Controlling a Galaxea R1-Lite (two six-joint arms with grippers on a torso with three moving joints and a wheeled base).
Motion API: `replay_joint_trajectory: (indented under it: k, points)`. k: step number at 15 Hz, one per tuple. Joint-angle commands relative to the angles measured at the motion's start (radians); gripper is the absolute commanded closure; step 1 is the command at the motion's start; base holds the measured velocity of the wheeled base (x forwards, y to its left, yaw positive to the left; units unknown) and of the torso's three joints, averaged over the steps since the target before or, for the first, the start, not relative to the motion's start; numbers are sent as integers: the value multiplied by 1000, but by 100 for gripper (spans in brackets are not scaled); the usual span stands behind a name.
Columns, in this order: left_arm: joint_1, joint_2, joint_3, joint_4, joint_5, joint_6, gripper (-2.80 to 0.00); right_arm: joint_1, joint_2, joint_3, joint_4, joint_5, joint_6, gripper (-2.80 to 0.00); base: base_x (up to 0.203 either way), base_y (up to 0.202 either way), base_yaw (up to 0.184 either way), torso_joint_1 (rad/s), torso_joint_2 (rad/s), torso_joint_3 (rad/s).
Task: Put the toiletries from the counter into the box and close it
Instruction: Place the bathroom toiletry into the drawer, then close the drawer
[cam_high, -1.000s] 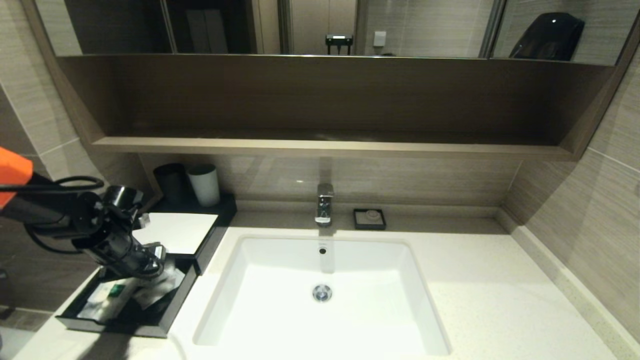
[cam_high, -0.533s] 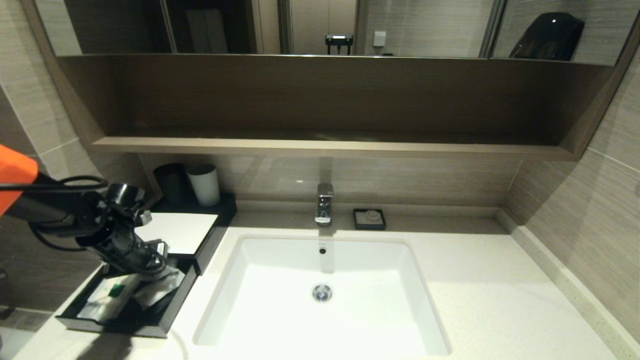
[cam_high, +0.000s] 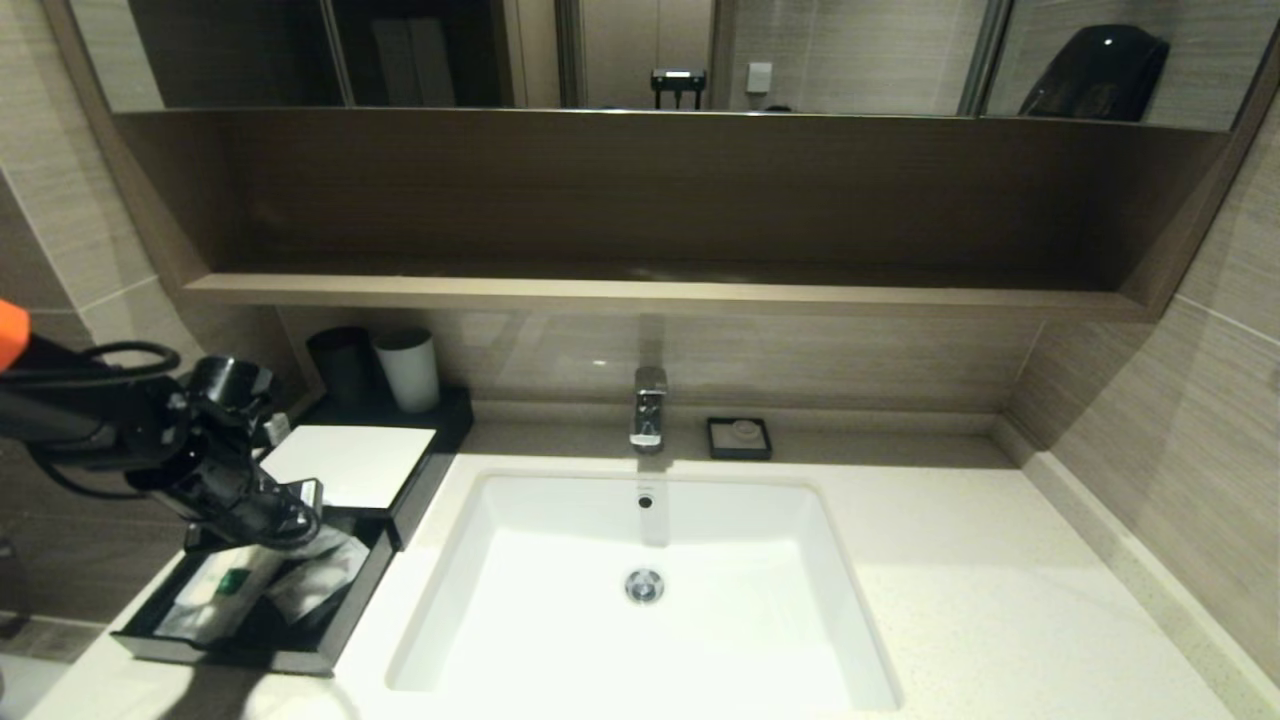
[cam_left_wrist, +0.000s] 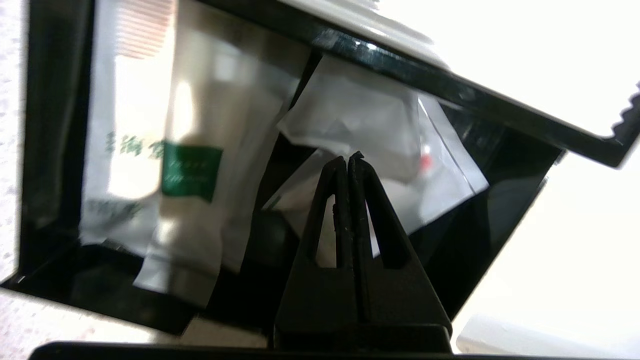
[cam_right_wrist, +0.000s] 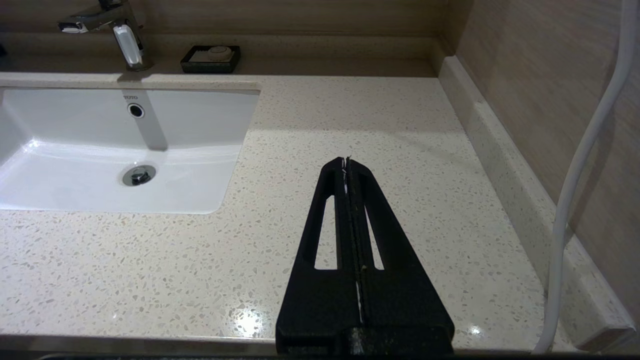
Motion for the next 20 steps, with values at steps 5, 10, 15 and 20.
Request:
replay_joint_trajectory:
  k: [5,10,15,20]
  points:
    - [47,-245,133,0,4,1,0,1,0,0,0,0,-1,0,0,0,0,0,0,0]
    - [83,-347,214,2,2,5,0,0,0,0,0,0,-1,0,0,0,0,0,0,0]
    - [83,-393,278,-2,3,18,0,0,0,-1,0,0,0,0,0,0,0,0,0,0]
    - [83,-426,299,3,4,24,0,0,0,-1,0,0,-1,0,0,0,0,0,0,0]
